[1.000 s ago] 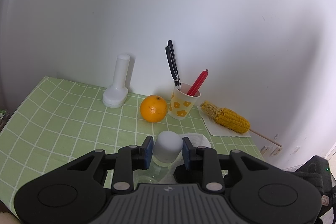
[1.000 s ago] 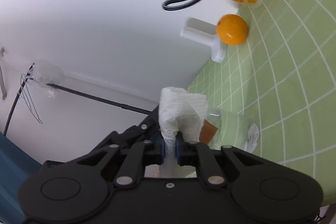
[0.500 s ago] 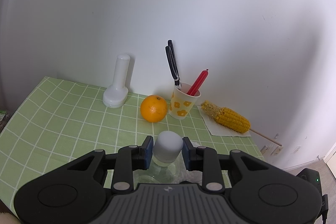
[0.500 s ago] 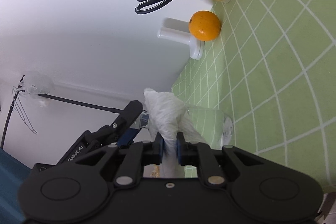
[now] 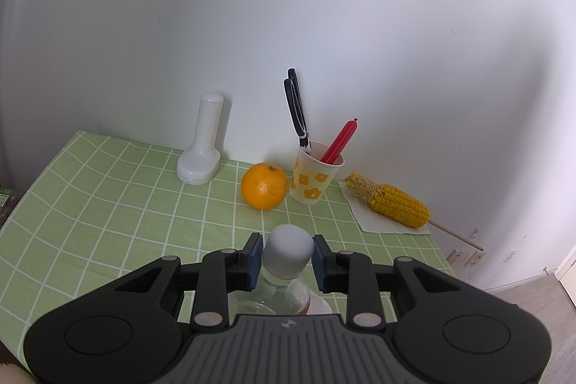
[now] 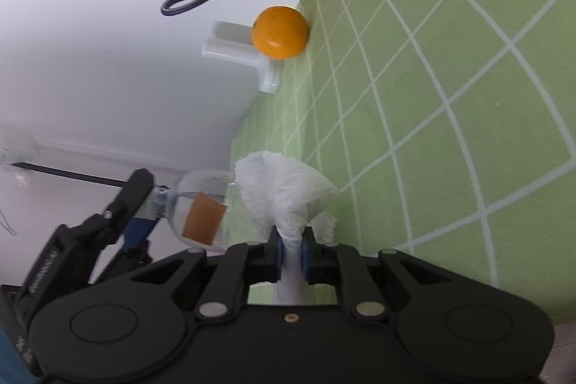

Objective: Clean container
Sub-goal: 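Rub the towel in the right tool along the bottle body held by the left tool, then keep wiping the bottle body with the towel in the right tool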

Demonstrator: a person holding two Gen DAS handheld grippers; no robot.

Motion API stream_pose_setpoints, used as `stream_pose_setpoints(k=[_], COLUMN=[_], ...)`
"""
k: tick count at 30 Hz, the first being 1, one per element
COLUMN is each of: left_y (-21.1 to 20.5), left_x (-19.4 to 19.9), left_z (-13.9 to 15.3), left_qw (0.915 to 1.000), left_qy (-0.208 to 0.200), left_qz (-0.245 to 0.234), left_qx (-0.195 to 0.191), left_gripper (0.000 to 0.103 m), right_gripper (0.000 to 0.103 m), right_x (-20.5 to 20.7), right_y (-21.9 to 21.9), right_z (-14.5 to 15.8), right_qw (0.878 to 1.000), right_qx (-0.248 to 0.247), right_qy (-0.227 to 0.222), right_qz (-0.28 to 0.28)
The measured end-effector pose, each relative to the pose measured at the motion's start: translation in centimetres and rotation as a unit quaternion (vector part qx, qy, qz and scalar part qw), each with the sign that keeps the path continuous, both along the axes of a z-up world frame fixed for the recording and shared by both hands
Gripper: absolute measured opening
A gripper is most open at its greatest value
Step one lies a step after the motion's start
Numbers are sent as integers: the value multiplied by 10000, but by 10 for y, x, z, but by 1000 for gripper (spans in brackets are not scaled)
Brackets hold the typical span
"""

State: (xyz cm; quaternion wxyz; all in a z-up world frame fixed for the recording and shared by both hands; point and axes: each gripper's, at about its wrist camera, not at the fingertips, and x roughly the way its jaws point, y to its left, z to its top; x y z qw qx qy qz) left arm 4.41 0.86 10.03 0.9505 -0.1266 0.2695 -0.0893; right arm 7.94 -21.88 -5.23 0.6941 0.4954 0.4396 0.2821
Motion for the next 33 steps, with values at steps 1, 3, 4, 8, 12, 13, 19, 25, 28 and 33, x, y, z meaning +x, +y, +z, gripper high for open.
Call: stream_pose_setpoints(k=[1,3,4,8,12,13,19,25,28,33], left_y=[0,-1,-1,-2,-2,-2,-1,-1,-2,-2], left_x=[0,0,0,0,0,0,0,-1,-1,-1], left_z=[0,0,0,1,0,0,0,0,1,1], left_qw=[10000,10000,10000,10000,10000,10000,10000,10000,10000,10000], left_qy=[0,2,4,21,33,35,37,34,39,45], left_qz=[6,14,16,18,23,23,23,26,24,26], left_qx=[7,7,8,25,30,30,28,33,36,44], left_gripper=[31,31,31,31,31,31,31,31,31,31], right_gripper=[10,10,10,10,9,9,10,10,10,9], right_x=[0,0,1,1,-1,-1,-4,-7,-12,-19], right_y=[0,2,3,10,17,18,31,40,40,40], right_z=[1,4,7,18,27,27,24,35,44,62], right_qw=[10000,9997,9992,9950,9903,9904,9913,9896,9884,9830], right_qx=[-52,-223,-364,-939,-1264,-1235,-929,-696,-474,-181], right_qy=[-19,-92,-143,-324,-469,-460,-465,-813,-1099,-1634], right_qz=[-6,-14,-13,67,327,419,805,962,940,819])
